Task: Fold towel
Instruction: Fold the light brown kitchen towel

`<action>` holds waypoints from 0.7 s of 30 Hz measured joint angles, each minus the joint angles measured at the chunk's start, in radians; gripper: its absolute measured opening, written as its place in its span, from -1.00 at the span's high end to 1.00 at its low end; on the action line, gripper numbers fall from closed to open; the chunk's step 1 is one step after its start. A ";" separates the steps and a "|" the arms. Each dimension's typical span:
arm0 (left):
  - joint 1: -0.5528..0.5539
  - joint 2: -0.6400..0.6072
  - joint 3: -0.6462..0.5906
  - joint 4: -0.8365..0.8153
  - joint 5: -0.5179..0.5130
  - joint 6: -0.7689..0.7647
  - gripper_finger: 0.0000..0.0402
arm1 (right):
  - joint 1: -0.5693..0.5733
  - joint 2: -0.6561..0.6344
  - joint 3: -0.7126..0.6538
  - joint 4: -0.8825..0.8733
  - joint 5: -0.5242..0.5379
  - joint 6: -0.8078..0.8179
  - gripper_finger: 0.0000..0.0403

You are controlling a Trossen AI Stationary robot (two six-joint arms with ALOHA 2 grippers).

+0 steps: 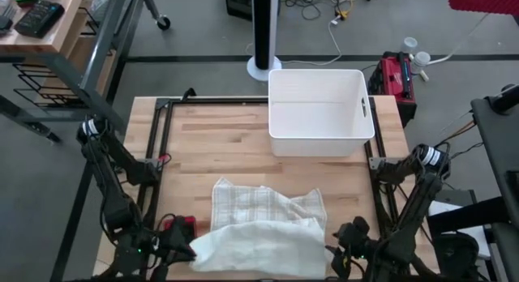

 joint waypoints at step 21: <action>0.097 -0.017 -0.152 0.044 -0.215 0.056 0.82 | -0.080 0.111 -0.015 0.221 0.143 -0.061 0.17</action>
